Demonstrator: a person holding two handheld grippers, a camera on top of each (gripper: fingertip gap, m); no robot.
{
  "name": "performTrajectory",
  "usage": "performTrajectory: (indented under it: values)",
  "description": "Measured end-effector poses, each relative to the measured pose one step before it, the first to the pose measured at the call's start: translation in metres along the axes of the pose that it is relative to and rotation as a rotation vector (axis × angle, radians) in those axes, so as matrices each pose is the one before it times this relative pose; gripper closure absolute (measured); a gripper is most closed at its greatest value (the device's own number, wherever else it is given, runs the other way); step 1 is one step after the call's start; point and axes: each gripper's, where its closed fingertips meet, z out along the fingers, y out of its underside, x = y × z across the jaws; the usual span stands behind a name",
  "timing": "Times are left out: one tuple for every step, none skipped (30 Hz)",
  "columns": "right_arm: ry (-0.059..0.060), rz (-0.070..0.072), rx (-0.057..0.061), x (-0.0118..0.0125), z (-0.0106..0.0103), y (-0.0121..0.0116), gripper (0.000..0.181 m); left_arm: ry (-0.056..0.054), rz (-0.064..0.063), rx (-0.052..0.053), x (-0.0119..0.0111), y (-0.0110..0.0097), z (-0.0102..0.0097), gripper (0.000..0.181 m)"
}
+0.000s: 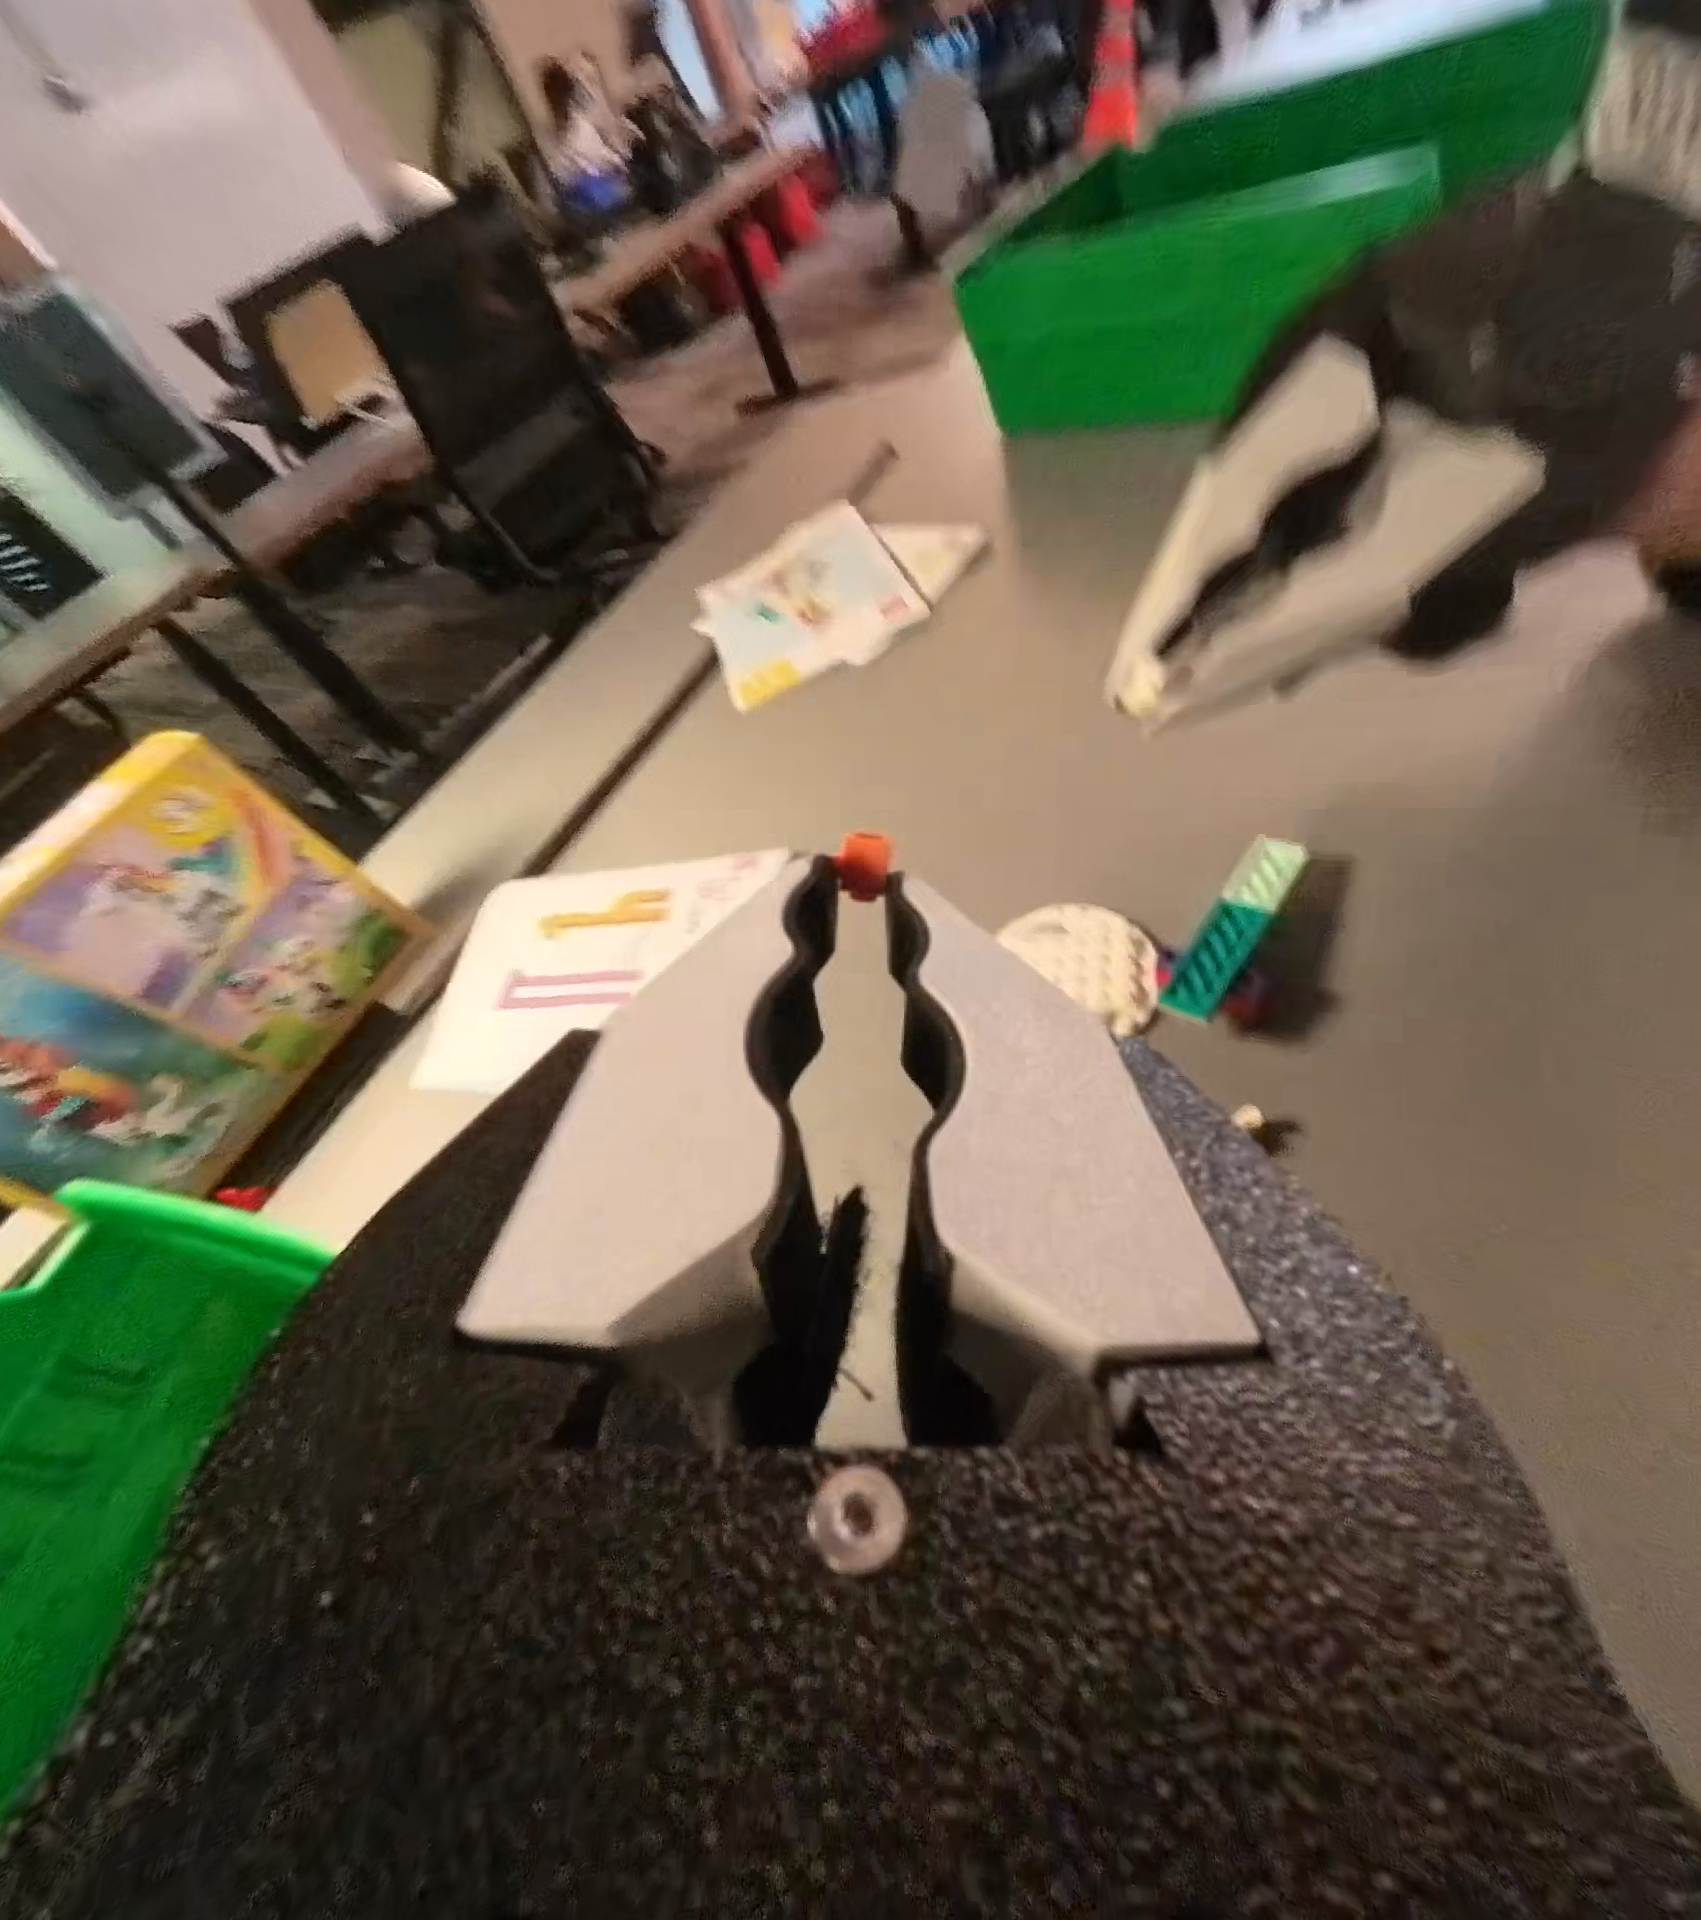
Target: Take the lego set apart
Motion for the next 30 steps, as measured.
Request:
performTrajectory:
  values:
    - [0.0152,-0.0035,-0.0007,0.00117,0.00088,0.00270,0.175,-0.0182,-0.0328,0.0433,-0.01223,-0.01015,-0.00992,0.174]
    - [0.0142,-0.0019,0.0056,0.00100,0.00010,0.00144,0.175,-0.0290,-0.0273,0.0365,-0.01413,-0.00857,-0.00966,0.174]
    - [0.0138,0.0020,0.0134,0.00103,-0.00044,0.00014,0.175,-0.0334,-0.0222,0.0221,-0.01559,-0.00593,-0.00892,0.173]
    - [0.0169,0.0048,0.0154,0.00162,-0.00051,-0.00009,0.175,-0.0351,-0.0194,0.0041,-0.01704,-0.00280,-0.00794,0.173]
    - [0.0193,0.0045,0.0125,0.00208,-0.00054,0.00030,0.175,-0.0525,-0.0186,-0.0210,-0.02075,0.00159,-0.00674,0.173]
    - [0.0144,0.0022,0.0072,0.00147,-0.00037,0.00080,0.175,-0.0641,-0.0206,-0.0541,-0.02400,0.00720,-0.00489,0.173]
    - [0.0091,-0.0005,0.0030,0.00085,-0.00015,0.00084,0.176,-0.0563,-0.0276,-0.0835,-0.02454,0.01237,-0.00178,0.173]
    - [0.0062,-0.0039,0.0026,0.00055,-0.00009,0.00038,0.175,-0.0440,-0.0285,-0.0968,-0.02319,0.01532,0.00166,0.173]
    - [0.0016,-0.0056,0.0020,-0.00002,0.00016,0.00042,0.175,-0.0274,-0.0139,-0.1092,-0.01986,0.01805,0.00559,0.173]
    - [-0.0017,-0.0035,0.0005,-0.00046,0.00025,0.00036,0.175,-0.0042,-0.0009,-0.1143,-0.01499,0.01888,0.00879,0.172]
    - [-0.0035,0.0001,-0.0004,-0.00066,0.00043,0.00048,0.175,0.0059,-0.0047,-0.1094,-0.01177,0.01822,0.01106,0.172]
    - [-0.0024,0.0000,0.0013,-0.00067,0.00037,-0.00004,0.175,0.0113,-0.0139,-0.1010,-0.00931,0.01591,0.01222,0.172]
    - [-0.0012,-0.0023,0.0019,-0.00060,0.00017,-0.00021,0.175,0.0191,-0.0187,-0.0764,-0.00654,0.01165,0.01248,0.173]
    - [-0.0017,-0.0032,-0.0002,-0.00080,0.00018,-0.00002,0.175,0.0317,-0.0247,-0.0690,-0.00357,0.01005,0.01208,0.173]
    - [-0.0020,-0.0023,-0.0008,-0.00090,0.00004,0.00007,0.175,0.0182,-0.0364,-0.0659,-0.00450,0.00873,0.01115,0.173]
    - [-0.0018,-0.0008,0.0023,-0.00093,0.00000,-0.00010,0.175,0.0255,-0.0303,-0.0752,-0.00189,0.00923,0.01017,0.172]
    - [-0.0059,0.0010,0.0048,-0.00162,0.00011,-0.00022,0.175,0.0280,-0.0264,-0.0625,-0.00042,0.00686,0.00880,0.172]
    - [-0.0108,0.0027,0.0034,-0.00231,0.00021,-0.00010,0.176,0.0145,-0.0297,-0.0500,-0.00190,0.00499,0.00766,0.172]
    - [-0.0095,0.0024,0.0018,-0.00199,0.00034,0.00027,0.175,0.0109,-0.0316,-0.0538,-0.00258,0.00552,0.00653,0.172]
    - [-0.0059,0.0015,0.0006,-0.00129,0.00037,0.00038,0.175,0.0042,-0.0398,-0.0501,-0.00355,0.00518,0.00542,0.164]
    - [-0.0057,0.0019,-0.0023,-0.00111,0.00058,0.00072,0.175,-0.0005,-0.0407,-0.0376,-0.00445,0.00328,0.00440,0.152]
    - [-0.0049,0.0016,-0.0020,-0.00080,0.00050,0.00055,0.175,-0.0019,-0.0292,-0.0108,-0.00467,-0.00047,0.00280,0.145]
    - [-0.0031,0.0004,0.0004,-0.00050,0.00027,0.00022,0.176,0.0033,-0.0224,0.0062,-0.00348,-0.00221,0.00134,0.143]
    - [-0.0015,0.0000,0.0004,-0.00013,0.00014,-0.00003,0.176,0.0060,-0.0242,0.0064,-0.00251,-0.00168,-0.00046,0.140]
    - [0.0019,-0.0004,0.0007,0.00031,-0.00015,-0.00007,0.176,-0.0006,-0.0177,0.0166,-0.00165,-0.00222,-0.00306,0.138]
    - [0.0051,-0.0018,0.0016,0.00100,-0.00041,-0.00043,0.176,0.0009,-0.0003,0.0493,0.00180,-0.00585,-0.00698,0.138]
    - [0.0086,-0.0052,0.0023,0.00143,-0.00063,-0.00074,0.175,-0.0042,0.0105,0.0892,0.00525,-0.01034,-0.01163,0.138]
    - [0.0171,-0.0127,0.0033,0.00235,-0.00081,-0.00125,0.176,0.0094,0.0234,0.1113,0.01211,-0.01300,-0.01550,0.138]
    - [0.0303,-0.0281,0.0047,0.00392,-0.00108,-0.00184,0.176,0.0370,0.0371,0.1202,0.02053,-0.01443,-0.01792,0.137]
    - [0.0478,-0.0509,0.0044,0.00583,-0.00104,-0.00229,0.176,0.0593,0.0432,0.1169,0.02648,-0.01463,-0.01837,0.135]
